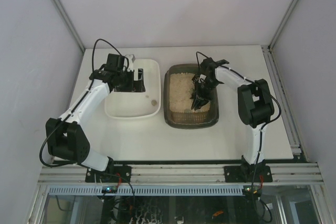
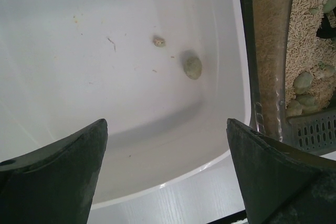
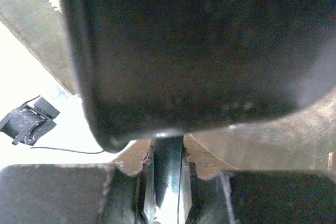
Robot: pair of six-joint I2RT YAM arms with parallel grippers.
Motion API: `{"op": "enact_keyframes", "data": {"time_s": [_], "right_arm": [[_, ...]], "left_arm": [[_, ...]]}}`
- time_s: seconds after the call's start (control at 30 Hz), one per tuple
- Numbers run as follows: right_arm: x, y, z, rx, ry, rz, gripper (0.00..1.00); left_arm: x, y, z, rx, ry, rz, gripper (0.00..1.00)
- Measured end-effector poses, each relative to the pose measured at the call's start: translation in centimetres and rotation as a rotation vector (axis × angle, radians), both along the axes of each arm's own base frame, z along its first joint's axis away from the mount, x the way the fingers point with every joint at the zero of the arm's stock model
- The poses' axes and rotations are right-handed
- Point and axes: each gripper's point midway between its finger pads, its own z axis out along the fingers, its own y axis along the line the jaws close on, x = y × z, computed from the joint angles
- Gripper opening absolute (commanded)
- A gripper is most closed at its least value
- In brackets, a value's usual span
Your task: Clean the litter box
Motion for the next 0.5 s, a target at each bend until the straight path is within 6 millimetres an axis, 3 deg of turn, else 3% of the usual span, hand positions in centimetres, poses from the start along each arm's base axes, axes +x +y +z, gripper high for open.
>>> {"op": "enact_keyframes", "data": {"time_s": [0.27, 0.5], "right_arm": [[-0.9, -0.5, 0.1, 0.023, -0.038, -0.007, 0.00], [-3.3, -0.8, 2.0, 0.088, -0.026, -0.019, 0.00]], "left_arm": [[-1.0, 0.2, 0.6, -0.004, 0.012, 0.013, 0.98], [-2.7, 0.5, 4.1, -0.031, -0.074, -0.002, 0.98]]}}
